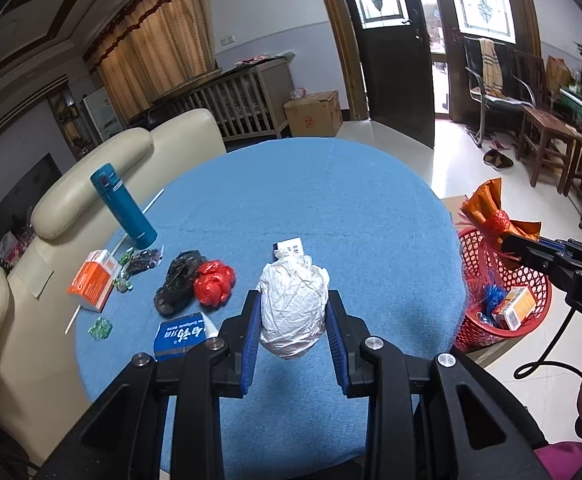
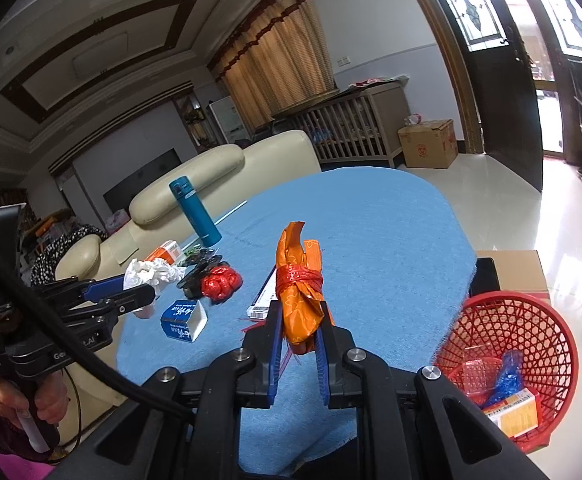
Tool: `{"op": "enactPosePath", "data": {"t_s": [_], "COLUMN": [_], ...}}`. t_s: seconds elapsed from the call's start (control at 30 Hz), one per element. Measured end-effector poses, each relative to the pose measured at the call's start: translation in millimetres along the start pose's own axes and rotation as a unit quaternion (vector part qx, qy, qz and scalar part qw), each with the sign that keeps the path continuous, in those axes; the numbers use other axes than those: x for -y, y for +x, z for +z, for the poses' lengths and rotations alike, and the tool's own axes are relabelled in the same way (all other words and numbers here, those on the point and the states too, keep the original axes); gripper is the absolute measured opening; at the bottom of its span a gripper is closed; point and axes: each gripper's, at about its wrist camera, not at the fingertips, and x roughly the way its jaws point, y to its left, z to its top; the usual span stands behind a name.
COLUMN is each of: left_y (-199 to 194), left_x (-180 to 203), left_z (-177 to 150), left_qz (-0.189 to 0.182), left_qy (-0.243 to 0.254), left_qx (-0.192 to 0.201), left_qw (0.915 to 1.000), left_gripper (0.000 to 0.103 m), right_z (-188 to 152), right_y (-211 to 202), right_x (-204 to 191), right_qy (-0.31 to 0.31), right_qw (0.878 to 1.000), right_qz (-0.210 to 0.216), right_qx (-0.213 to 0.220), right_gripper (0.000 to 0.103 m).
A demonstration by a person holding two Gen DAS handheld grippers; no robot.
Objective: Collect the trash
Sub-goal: 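Lift and carry the white bag and orange bag with both tools toward the wastebasket, then open both tools over the wastebasket, dropping the white and orange bags inside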
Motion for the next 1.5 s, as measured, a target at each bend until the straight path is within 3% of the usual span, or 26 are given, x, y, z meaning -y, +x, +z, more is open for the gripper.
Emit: {"op": "enactPosePath", "data": {"t_s": [0.5,0.93,1.23,1.33,1.4,1.5], "left_y": [6,24,65,80,94,111], "left_x": [73,152,213,233,245,252], "left_z": [28,64,69,65,63,61], "left_qz": [-0.023,-0.102,-0.185,-0.199,-0.210,-0.205], "left_qy": [0.082,0.135,0.166,0.174,0.174,0.173], "left_qx": [0.004,-0.002,-0.060,-0.072,-0.090,-0.111], "left_qw": [0.9964,0.9857,0.9669,0.9617,0.9578,0.9571], "left_gripper": [0.033,0.033,0.036,0.039,0.046,0.048], "right_z": [-13,-40,-58,-67,-72,-78], "right_y": [-30,-60,-66,-62,-56,-43], "right_x": [68,140,184,197,205,217], "right_qy": [0.071,0.150,0.204,0.222,0.234,0.243], "right_qw": [0.997,0.985,0.972,0.967,0.965,0.962], "right_qz": [-0.029,-0.087,-0.118,-0.123,-0.122,-0.125], "right_qx": [0.023,0.027,0.009,-0.001,-0.006,-0.024], "right_gripper": [0.016,0.016,0.019,0.019,0.019,0.019]}}
